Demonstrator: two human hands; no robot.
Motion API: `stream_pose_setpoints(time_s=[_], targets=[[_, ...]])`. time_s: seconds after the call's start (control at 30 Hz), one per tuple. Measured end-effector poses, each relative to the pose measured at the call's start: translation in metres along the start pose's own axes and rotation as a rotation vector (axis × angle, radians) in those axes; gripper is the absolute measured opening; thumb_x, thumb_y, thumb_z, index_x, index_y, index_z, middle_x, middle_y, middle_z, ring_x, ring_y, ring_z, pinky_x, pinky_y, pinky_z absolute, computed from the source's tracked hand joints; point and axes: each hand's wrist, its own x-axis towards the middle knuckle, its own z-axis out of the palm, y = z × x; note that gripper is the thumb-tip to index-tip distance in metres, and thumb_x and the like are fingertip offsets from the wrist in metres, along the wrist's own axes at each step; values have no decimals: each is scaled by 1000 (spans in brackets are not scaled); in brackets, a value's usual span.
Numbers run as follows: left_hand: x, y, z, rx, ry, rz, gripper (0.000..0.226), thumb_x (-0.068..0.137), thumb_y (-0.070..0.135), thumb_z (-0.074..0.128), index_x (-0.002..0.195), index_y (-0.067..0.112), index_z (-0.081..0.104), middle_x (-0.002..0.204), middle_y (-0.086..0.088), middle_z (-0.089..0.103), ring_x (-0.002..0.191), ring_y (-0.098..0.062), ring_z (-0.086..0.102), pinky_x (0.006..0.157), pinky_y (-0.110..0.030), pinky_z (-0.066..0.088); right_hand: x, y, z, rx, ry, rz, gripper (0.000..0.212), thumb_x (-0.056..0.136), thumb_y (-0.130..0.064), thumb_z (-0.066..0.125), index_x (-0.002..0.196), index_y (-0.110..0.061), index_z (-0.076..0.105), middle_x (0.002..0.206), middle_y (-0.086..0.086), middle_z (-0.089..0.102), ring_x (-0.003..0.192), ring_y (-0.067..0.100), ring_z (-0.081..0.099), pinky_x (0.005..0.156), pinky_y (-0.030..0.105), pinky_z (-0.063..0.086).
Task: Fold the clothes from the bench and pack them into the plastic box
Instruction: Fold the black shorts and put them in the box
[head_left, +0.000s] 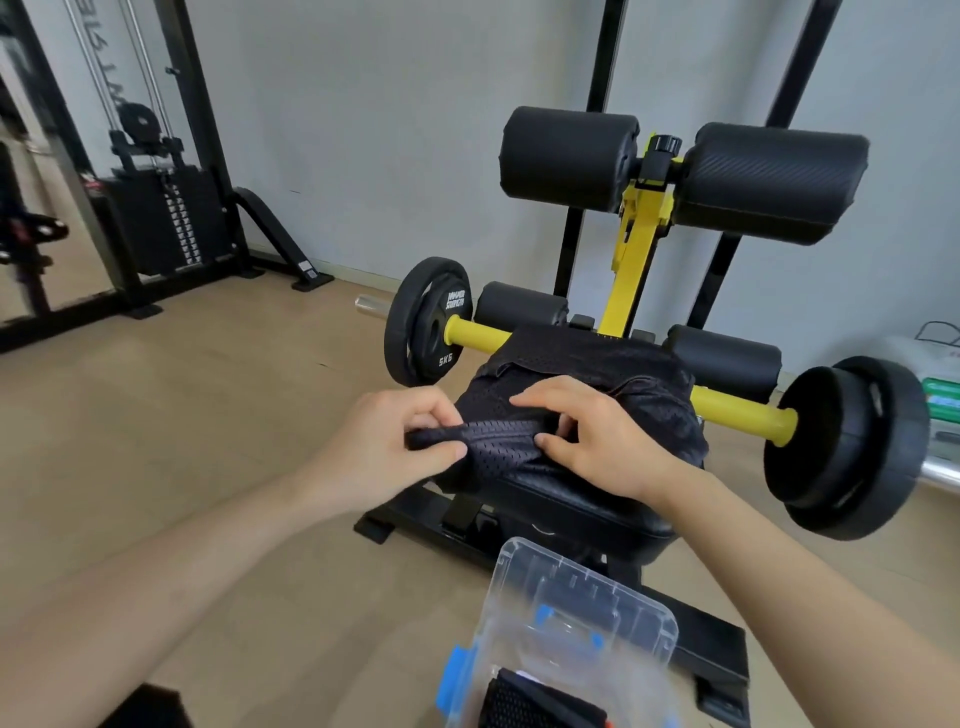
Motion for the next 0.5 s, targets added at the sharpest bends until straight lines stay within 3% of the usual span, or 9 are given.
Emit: stream_pose_setpoints(time_s=[0.07, 0.13, 0.2, 0.3, 0.37, 0.5], targets=[[1, 0, -6, -23, 15, 33, 15, 88, 10, 73, 87, 25, 70, 82, 6, 75, 77, -13, 71, 71, -34, 59, 3, -4, 0, -5, -19, -2, 24, 91, -16, 66, 112, -28, 69, 113, -15, 61, 80, 4, 55, 73, 21, 44], [2, -1, -9, -19, 41, 52, 15, 89, 11, 73, 91, 26, 72, 86, 8, 75, 83, -12, 72, 76, -32, 59, 3, -5, -1, 0, -11, 47, 8, 92, -19, 65, 97, -25, 67, 92, -16, 63, 66, 3, 51, 66, 23, 39], [4, -2, -14, 18, 98, 48, 14, 88, 14, 74, 92, 27, 74, 85, 10, 75, 82, -8, 71, 76, -26, 58, 1, -3, -4, 1, 20, 91, 5, 91, -21, 67, 90, -24, 62, 79, -15, 61, 61, 4, 50, 62, 22, 37], [12, -9, -25, 103, 166, 12, 13, 86, 19, 77, 92, 30, 77, 83, 14, 75, 78, -5, 69, 72, -23, 55, 3, 1, -12, -20, 98, 140, 8, 91, -20, 67, 86, -24, 62, 81, -12, 64, 66, 3, 54, 66, 22, 42], [22, -16, -33, 120, 185, -19, 13, 86, 18, 77, 93, 29, 78, 84, 14, 76, 82, -3, 71, 69, -21, 54, 7, 4, -17, -14, 138, 194, 10, 92, -17, 66, 85, -23, 61, 81, -9, 65, 59, 6, 59, 62, 24, 47], [50, -30, -40, -60, 273, -172, 10, 88, 13, 74, 95, 19, 78, 91, 4, 76, 85, -7, 72, 55, -26, 60, 22, 6, -20, 69, 186, 295, 9, 94, -10, 63, 89, -17, 61, 88, 1, 67, 54, 17, 69, 50, 28, 57]])
